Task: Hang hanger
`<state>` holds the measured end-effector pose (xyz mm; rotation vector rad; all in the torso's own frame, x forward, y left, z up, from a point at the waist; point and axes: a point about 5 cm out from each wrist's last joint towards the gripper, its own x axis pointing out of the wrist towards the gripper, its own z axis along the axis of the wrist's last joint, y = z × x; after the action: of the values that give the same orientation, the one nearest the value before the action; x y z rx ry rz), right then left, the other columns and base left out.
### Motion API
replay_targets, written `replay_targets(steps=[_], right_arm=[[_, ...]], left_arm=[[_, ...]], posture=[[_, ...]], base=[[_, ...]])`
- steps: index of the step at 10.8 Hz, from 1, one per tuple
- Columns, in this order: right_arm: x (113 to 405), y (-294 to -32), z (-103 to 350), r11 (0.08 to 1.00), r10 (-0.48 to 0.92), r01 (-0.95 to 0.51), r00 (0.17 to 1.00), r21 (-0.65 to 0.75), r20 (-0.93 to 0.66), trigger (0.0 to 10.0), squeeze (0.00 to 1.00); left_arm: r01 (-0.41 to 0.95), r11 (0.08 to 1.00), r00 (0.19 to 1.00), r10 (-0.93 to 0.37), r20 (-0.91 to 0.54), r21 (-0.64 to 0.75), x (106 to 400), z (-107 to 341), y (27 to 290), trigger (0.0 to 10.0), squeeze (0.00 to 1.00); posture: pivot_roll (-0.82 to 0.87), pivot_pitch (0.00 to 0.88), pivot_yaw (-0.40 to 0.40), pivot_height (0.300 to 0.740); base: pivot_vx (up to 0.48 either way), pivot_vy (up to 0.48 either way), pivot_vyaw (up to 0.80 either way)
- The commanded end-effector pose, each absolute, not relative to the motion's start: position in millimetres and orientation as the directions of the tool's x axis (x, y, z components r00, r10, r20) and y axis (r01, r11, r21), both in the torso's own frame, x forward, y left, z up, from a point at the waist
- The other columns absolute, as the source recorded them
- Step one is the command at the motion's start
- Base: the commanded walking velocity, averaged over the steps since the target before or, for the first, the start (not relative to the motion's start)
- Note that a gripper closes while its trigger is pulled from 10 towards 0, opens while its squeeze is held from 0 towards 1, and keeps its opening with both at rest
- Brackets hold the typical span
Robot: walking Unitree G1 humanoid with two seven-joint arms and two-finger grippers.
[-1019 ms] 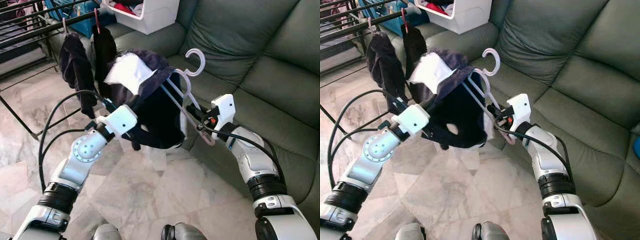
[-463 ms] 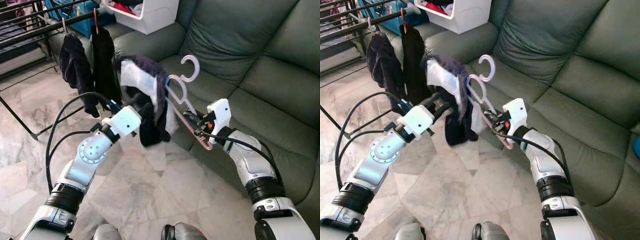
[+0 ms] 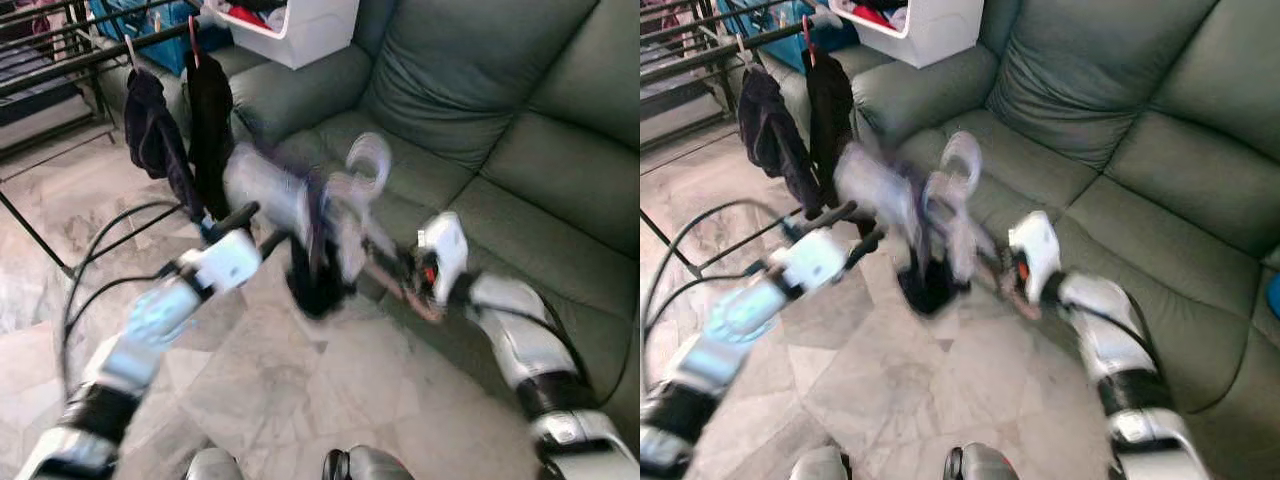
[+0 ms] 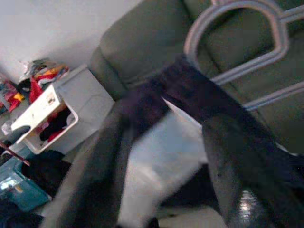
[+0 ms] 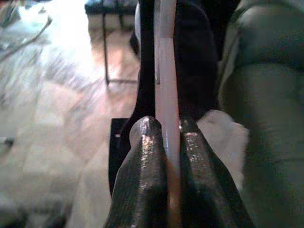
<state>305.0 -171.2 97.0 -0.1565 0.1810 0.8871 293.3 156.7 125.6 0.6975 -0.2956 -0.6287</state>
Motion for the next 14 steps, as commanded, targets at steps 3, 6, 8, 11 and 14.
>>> replay_targets(steps=[3,6,8,11,14], right_arm=[[292,-181,111,0.442,0.843,-0.882,0.471,-0.164,-0.258,10.0,0.00],[297,-187,124,0.304,0.884,-0.926,0.361,-0.221,-0.297,10.0,0.00],[305,-181,130,0.244,0.888,-0.925,0.334,-0.292,-0.316,10.0,0.00],[311,-172,124,0.212,0.882,-0.903,0.341,-0.373,-0.324,10.0,0.00],[332,-173,128,0.464,0.784,-0.751,0.595,-0.469,-0.177,10.0,0.00]], left_arm=[[0.531,0.449,0.738,-0.661,-0.133,0.718,283,99,182,10.0,1.00],[0.561,0.364,0.711,-0.671,-0.209,0.743,281,92,191,10.0,1.00],[0.556,0.351,0.712,-0.669,-0.214,0.753,287,95,196,10.0,1.00],[0.525,0.377,0.728,-0.663,-0.174,0.763,297,105,196,10.0,1.00],[0.526,0.383,0.724,-0.671,-0.163,0.759,294,104,195,10.0,1.00]], posture=[[-0.04,0.099,-0.078,0.740],[-0.04,0.101,-0.071,0.740],[-0.04,0.098,-0.064,0.740],[-0.03,0.089,-0.062,0.740],[-0.02,0.085,-0.066,0.740]], base=[[0.000,0.000,0.00],[0.000,0.000,0.00],[0.000,0.000,0.00],[0.000,0.000,0.00],[0.000,0.000,0.00]])
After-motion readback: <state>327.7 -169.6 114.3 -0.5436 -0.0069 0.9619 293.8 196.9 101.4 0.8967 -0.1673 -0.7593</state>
